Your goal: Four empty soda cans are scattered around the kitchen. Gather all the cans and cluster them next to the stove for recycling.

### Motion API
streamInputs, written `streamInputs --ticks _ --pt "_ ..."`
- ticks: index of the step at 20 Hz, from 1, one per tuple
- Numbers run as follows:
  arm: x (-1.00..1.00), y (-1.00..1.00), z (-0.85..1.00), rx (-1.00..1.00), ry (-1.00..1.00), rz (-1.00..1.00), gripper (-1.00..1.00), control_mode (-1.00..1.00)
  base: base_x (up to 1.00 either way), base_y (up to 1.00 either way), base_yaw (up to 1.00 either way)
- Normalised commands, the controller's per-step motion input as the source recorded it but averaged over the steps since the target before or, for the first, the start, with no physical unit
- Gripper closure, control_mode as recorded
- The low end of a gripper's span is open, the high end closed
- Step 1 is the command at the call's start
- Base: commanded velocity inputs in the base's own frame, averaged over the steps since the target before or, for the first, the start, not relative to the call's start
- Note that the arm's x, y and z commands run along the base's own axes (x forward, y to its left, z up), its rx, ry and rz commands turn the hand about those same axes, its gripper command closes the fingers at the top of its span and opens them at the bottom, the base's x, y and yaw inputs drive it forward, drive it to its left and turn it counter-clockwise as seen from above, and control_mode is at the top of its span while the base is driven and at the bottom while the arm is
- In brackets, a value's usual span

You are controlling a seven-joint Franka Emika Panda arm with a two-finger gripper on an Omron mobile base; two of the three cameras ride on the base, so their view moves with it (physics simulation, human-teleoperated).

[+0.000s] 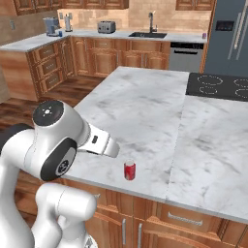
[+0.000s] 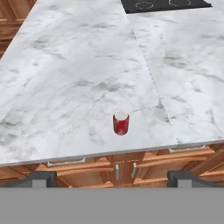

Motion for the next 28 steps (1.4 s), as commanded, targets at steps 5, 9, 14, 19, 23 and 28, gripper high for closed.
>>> streamInputs --ticks 5,9,14,19,23,28 --pt "0.03 0.00 -0.04 0.00 0.00 0.00 -1.00 -1.00 0.00 0.00 0.00" --pt "0.06 0.00 -0.01 0.00 0.00 0.00 -1.00 -1.00 0.00 0.00 0.00" --pt "0.14 0.00 -0.08 0.00 0.02 0.00 -1.00 -1.00 0.00 0.00 0.00" --pt "0.01 -0.06 -0.05 0.00 0.03 0.00 -1.00 -1.00 0.00 0.00 0.00" --pt "0.14 -0.06 -0.09 0.00 0.08 0.00 -1.00 -1.00 0.00 0.00 0.00" --pt "0.17 -0.01 -0.07 0.00 0.08 0.00 -1.00 -1.00 0.00 0.00 0.00"
